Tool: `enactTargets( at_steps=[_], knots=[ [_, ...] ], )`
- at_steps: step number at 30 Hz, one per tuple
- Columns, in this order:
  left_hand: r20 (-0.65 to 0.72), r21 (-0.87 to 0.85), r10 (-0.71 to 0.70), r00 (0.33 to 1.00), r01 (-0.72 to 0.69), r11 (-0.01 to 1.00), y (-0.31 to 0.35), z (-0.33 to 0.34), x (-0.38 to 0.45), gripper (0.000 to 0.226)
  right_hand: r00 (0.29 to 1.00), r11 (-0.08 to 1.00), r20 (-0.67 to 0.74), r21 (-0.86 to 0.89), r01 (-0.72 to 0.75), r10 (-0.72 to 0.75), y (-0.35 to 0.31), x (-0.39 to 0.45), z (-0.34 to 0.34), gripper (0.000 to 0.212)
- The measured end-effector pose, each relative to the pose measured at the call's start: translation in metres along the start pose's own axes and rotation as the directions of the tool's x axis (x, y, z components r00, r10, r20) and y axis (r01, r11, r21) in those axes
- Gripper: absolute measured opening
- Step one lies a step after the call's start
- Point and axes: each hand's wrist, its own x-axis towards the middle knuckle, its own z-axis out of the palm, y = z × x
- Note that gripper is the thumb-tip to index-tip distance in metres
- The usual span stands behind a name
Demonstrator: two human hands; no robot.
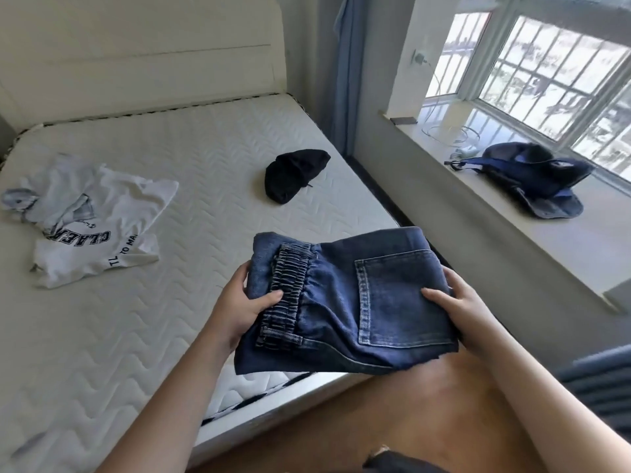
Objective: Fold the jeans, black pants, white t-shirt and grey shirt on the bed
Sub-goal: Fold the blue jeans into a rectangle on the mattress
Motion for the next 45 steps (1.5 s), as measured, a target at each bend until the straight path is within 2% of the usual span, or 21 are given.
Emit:
enactTargets(
  at_steps=[4,9,14,19,25,33,40,45],
  knots=[
    [0.033,0.012,0.002,0.999,-0.003,1.0,0.002,0.048,0.012,0.061,0.999,0.993,0.024,0.116,-0.029,0.026,0.016,-0.002,-0.046,0.058],
    [0.067,0.046,-0.014,0.998,0.01,0.999,0.0,0.131,0.035,0.061,1.0,0.989,-0.015,0.147,-0.001,0.003,0.029,0.01,-0.122,0.051],
    [0.087,0.076,-0.002,0.996,-0.005,0.997,0.0,0.223,0.059,0.055,1.0,0.989,-0.02,0.145,-0.015,0.018,0.038,0.035,-0.211,0.053],
    [0.072,0.087,-0.023,0.997,0.017,0.996,0.002,0.284,0.08,0.056,0.999,0.987,-0.012,0.155,-0.046,0.049,0.034,0.063,-0.268,0.053],
    [-0.002,0.067,-0.027,1.0,0.028,0.997,0.007,0.302,0.111,0.052,0.998,0.988,0.044,0.148,-0.043,0.037,0.022,0.118,-0.287,0.053],
    [-0.13,0.031,-0.067,0.989,0.072,0.997,-0.013,0.286,0.188,0.051,0.987,0.992,0.15,0.11,-0.068,0.051,0.011,0.226,-0.269,0.057],
    [-0.136,0.029,-0.075,0.988,0.08,0.996,-0.015,0.288,0.267,0.053,0.99,0.992,0.119,0.092,-0.087,0.076,-0.004,0.303,-0.266,0.058],
    [-0.172,0.095,-0.094,0.981,0.111,0.989,-0.002,0.289,0.309,0.065,0.99,0.992,0.102,0.08,-0.101,0.092,-0.016,0.336,-0.266,0.057]
  ],
)
